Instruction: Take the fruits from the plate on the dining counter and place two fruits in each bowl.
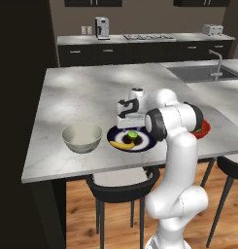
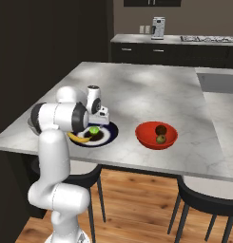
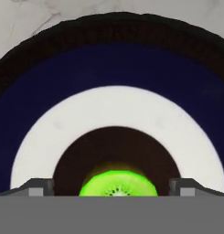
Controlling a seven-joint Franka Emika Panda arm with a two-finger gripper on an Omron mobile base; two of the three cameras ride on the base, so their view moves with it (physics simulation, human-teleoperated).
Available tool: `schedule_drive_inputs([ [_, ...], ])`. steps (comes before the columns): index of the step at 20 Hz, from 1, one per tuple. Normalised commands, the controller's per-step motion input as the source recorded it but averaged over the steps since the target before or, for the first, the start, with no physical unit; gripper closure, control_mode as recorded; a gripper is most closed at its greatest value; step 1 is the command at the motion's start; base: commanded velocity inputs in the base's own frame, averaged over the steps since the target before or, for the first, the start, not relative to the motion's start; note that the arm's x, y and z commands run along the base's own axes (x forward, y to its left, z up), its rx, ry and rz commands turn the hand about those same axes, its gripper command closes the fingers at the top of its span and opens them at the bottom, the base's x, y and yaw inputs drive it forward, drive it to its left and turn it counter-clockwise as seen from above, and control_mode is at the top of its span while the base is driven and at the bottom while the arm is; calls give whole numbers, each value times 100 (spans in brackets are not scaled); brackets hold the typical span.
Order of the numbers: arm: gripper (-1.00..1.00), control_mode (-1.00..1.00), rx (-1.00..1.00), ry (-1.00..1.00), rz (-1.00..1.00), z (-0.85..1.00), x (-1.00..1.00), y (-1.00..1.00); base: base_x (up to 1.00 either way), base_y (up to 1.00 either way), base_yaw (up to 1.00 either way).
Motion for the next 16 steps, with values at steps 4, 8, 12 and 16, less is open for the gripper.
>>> schedule_drive_inputs([
  [4, -100, -100, 0, 2, 0, -21, -12, -1, 0, 0, 0],
  [8, -100, -100, 0, 0, 0, -15, -6, -9, 0, 0, 0],
  [12, -100, -100, 0, 0, 0, -12, 0, -8, 0, 0, 0],
  [16, -100, -100, 0, 0, 0, -17, 0, -6, 0, 0, 0],
])
